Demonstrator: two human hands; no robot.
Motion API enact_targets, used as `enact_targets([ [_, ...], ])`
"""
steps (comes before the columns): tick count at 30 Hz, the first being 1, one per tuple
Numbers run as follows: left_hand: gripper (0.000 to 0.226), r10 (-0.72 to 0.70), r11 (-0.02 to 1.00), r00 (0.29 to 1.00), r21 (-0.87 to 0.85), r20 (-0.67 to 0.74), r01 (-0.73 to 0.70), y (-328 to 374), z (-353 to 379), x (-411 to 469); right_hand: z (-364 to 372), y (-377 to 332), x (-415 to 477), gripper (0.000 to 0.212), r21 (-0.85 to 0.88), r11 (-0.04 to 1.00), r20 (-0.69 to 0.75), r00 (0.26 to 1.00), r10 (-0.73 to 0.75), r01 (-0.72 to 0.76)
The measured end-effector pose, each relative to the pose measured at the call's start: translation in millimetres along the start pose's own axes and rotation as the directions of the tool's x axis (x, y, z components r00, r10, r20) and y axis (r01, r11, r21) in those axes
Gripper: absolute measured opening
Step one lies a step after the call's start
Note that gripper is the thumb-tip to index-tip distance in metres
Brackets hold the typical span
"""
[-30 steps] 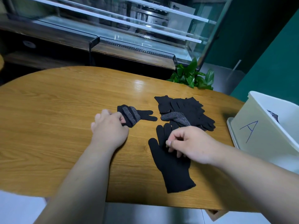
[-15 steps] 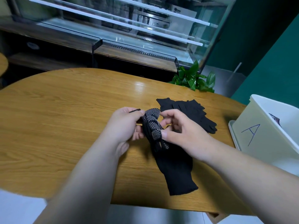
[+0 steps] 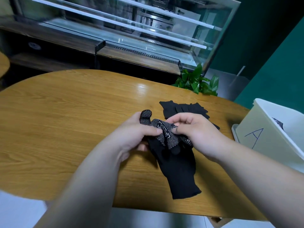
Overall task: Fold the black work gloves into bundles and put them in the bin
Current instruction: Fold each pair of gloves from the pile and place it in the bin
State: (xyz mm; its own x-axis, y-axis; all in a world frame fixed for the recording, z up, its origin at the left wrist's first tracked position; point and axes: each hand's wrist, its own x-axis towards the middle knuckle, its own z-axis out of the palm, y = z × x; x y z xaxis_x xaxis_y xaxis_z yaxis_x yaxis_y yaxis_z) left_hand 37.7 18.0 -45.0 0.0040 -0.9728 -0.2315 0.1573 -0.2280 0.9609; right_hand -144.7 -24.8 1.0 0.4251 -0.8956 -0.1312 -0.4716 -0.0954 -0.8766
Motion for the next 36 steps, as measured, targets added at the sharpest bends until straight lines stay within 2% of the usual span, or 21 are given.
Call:
enact_targets([
  [3,0.069,0.042,0.998,0.993,-0.042,0.11,-0.038,0.3,-2.7,-1.3,-9.2,-4.7,5.0,0.026,0.122,0.985,0.031,0.992,0.12,-0.123],
  [4,0.071,0.064,0.994,0.987,-0.095,0.147,-0.051,0.6,-2.6,-1.5,-12.6,-5.5,8.8,0.024,0.124,0.981,-0.016,0.988,0.155,-0.151],
  [6,0.067,0.105,0.976,0.981,-0.208,0.161,-0.071,2.6,-0.4,-2.6,-20.9,-4.5,18.8,0.02,0.129,0.974,-0.204,0.956,0.21,-0.187],
  [8,0.061,0.132,0.948,0.985,-0.305,0.115,-0.092,6.6,2.6,-3.5,-24.4,-7.9,21.4,0.026,0.158,0.983,-0.393,0.907,0.149,-0.093],
  [9,0.058,0.136,0.93,0.987,-0.355,0.089,-0.096,8.3,3.3,-3.3,-23.7,-10.6,18.6,0.029,0.099,0.995,-0.426,0.904,0.039,0.003],
  [10,0.055,0.137,0.91,0.988,-0.403,0.067,-0.099,10.9,4.3,-3.6,-19.5,-16.7,10.9,0.034,-0.01,0.993,-0.37,0.923,-0.111,0.116],
  [12,0.046,0.129,0.865,0.992,-0.49,0.009,-0.108,15.6,6.0,-3.5,-7.4,-25.6,-5.2,0.052,-0.273,0.927,-0.099,0.951,-0.294,0.258],
  [13,0.041,0.124,0.847,0.992,-0.518,-0.028,-0.12,16.8,6.6,-2.7,-1.0,-27.5,-10.7,0.064,-0.429,0.85,0.026,0.944,-0.328,0.307],
  [14,0.036,0.114,0.832,0.991,-0.539,-0.064,-0.13,17.7,7.2,-1.9,4.0,-26.0,-13.2,0.065,-0.564,0.742,0.098,0.921,-0.376,0.363],
  [16,0.028,0.082,0.802,0.992,-0.585,-0.092,-0.12,18.7,7.3,-1.6,10.4,-22.0,-10.8,0.037,-0.678,0.587,0.105,0.849,-0.517,0.442],
  [17,0.028,0.052,0.78,0.995,-0.618,-0.084,-0.093,18.9,5.9,-1.4,10.8,-22.6,-9.6,0.021,-0.69,0.573,0.062,0.825,-0.562,0.442],
  [19,0.02,-0.027,0.782,0.997,-0.623,-0.07,-0.022,18.8,1.4,-3.3,6.0,-27.2,-6.2,0.006,-0.673,0.637,-0.04,0.842,-0.538,0.376],
  [21,0.015,-0.076,0.889,0.982,-0.458,-0.174,-0.012,16.5,-3.3,-2.2,-6.3,-36.7,-1.3,0.006,-0.565,0.778,-0.126,0.903,-0.411,0.275],
  [23,0.017,-0.025,0.966,0.94,-0.25,-0.34,-0.064,12.4,-7.4,2.3,-22.3,-48.5,4.5,0.01,-0.404,0.885,-0.182,0.928,-0.324,0.23],
  [25,0.014,0.07,0.98,0.918,-0.145,-0.391,-0.137,9.8,-7.2,5.3,-36.6,-57.7,10.5,0.012,-0.264,0.941,-0.189,0.946,-0.265,0.211],
  [27,0.012,0.124,0.98,0.92,-0.102,-0.373,-0.173,9.9,-4.0,4.1,-48.3,-60.4,17.5,0.015,-0.221,0.959,-0.18,0.959,-0.219,0.177],
  [31,0.014,0.177,0.983,0.937,0.002,-0.3,-0.185,7.8,2.0,2.7,-71.9,-60.6,33.5,0.017,-0.3,0.948,-0.234,0.955,-0.184,0.109],
  [36,0.012,0.173,0.985,0.945,0.025,-0.278,-0.173,4.7,4.0,6.4,-78.3,-45.9,28.2,0.007,-0.321,0.938,-0.216,0.954,-0.207,0.131],
])
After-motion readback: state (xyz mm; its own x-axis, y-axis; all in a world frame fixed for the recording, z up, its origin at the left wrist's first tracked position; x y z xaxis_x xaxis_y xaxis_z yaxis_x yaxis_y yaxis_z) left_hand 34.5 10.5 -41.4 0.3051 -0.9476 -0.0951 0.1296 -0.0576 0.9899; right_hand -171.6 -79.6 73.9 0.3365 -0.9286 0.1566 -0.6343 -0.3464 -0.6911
